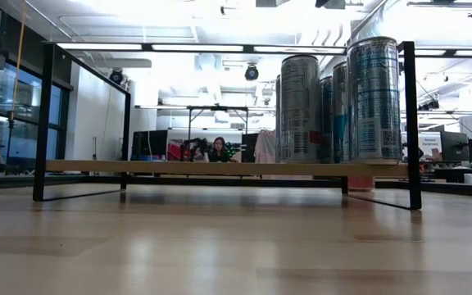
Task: Place canned beverage on shelf
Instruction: Put the black soda can aligned with the other black soda can on the shelf
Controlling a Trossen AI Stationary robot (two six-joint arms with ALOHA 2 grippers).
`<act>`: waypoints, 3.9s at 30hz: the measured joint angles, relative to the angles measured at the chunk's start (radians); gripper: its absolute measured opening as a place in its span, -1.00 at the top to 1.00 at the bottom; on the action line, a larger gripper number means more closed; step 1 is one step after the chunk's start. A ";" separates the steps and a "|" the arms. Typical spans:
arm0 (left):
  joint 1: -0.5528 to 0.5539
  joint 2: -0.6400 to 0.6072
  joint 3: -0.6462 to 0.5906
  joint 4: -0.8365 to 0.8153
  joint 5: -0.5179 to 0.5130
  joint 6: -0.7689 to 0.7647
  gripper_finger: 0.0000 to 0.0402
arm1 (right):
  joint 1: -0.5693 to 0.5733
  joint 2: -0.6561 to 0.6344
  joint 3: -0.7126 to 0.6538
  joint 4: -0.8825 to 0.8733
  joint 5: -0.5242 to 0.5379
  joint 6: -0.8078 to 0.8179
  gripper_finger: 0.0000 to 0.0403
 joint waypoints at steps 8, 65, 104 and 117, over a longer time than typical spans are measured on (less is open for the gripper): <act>0.000 -0.087 0.000 -0.106 0.002 -0.016 1.00 | 0.000 0.001 0.000 -0.003 0.000 0.033 -0.48; -0.072 0.195 0.401 -0.470 -0.270 -0.254 -0.90 | 0.000 0.001 0.000 -0.050 -0.086 0.053 -0.48; -0.922 0.855 0.656 -1.437 -0.049 -1.859 -0.90 | 0.001 0.001 0.000 -0.038 -0.020 0.045 -0.48; -0.922 0.802 0.435 -1.303 0.004 -1.855 -0.90 | 0.001 0.001 0.000 -0.037 -0.020 0.057 -0.48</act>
